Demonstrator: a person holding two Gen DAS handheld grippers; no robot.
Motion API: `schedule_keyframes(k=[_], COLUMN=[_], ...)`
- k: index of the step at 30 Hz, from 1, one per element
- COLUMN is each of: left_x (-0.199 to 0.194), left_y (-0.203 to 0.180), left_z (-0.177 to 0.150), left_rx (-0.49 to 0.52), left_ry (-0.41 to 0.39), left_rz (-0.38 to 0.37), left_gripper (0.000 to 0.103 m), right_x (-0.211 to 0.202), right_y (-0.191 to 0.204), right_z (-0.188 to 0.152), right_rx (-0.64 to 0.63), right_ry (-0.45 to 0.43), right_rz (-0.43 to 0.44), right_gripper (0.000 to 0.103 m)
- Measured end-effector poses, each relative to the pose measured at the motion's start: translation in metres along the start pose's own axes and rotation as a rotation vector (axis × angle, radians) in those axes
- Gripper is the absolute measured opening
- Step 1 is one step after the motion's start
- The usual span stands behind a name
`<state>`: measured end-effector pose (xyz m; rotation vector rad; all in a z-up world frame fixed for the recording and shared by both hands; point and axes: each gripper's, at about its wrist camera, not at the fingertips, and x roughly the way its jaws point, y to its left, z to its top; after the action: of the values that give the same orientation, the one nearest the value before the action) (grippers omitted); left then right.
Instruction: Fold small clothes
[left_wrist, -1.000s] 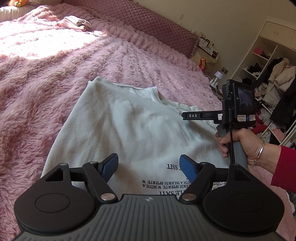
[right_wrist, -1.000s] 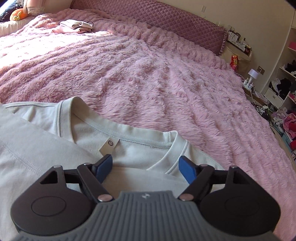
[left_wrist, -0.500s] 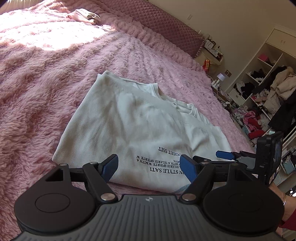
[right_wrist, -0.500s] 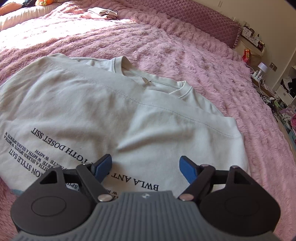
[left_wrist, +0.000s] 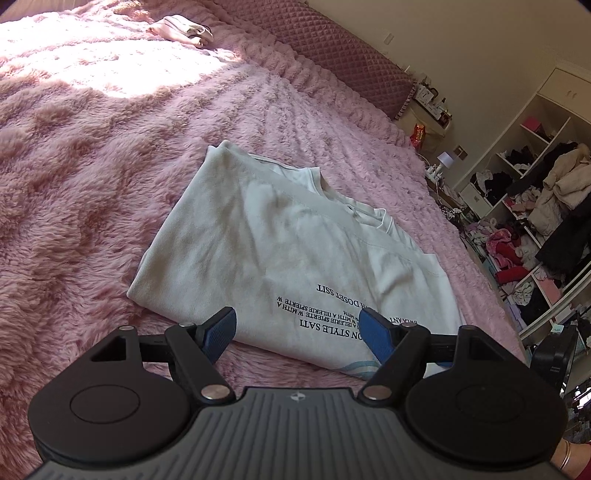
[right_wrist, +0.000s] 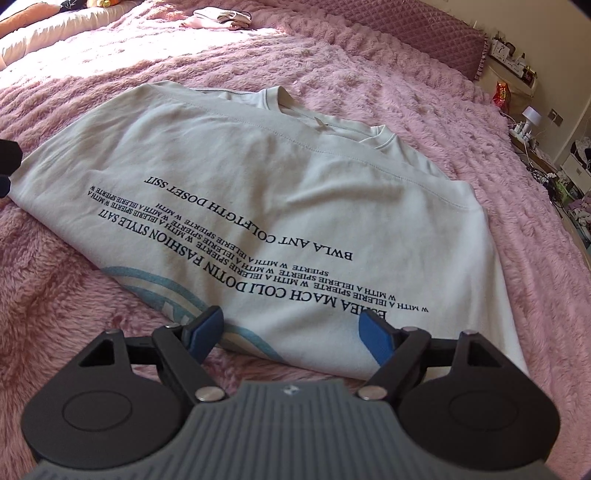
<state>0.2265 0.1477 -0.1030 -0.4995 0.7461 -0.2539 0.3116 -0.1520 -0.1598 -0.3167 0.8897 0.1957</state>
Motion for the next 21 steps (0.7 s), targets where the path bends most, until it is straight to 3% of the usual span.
schedule_keyframes(k=[6,8,12,17,21], left_x=[-0.001,-0.002,-0.002,0.004,0.007], left_y=[0.002,0.002,0.0,0.006,0.029], left_z=[0.003,0.006,0.014,0.025,0.042], left_rx=[0.029,0.051,0.139,0.213,0.161], left_ry=[0.024,0.03,0.038,0.063,0.073], left_rz=[0.018,0.02,0.047,0.087,0.063], left_gripper=[0.088,0.088,0.088,0.088,0.088], right_x=[0.002,-0.001,-0.025,-0.038,-0.046], right_y=[0.002,-0.001,0.012,0.067,0.116], right_z=[0.005,0.009,0.018,0.017,0.009], right_rx=[-0.018,0.028,0.075,-0.09,-0.286], right_ry=[0.012,0.008,-0.101,-0.162,-0.264], right_rz=[-0.012,-0.029,-0.02,0.039,0.04], right_gripper=[0.076,0.076,0.077,0.08,0.08])
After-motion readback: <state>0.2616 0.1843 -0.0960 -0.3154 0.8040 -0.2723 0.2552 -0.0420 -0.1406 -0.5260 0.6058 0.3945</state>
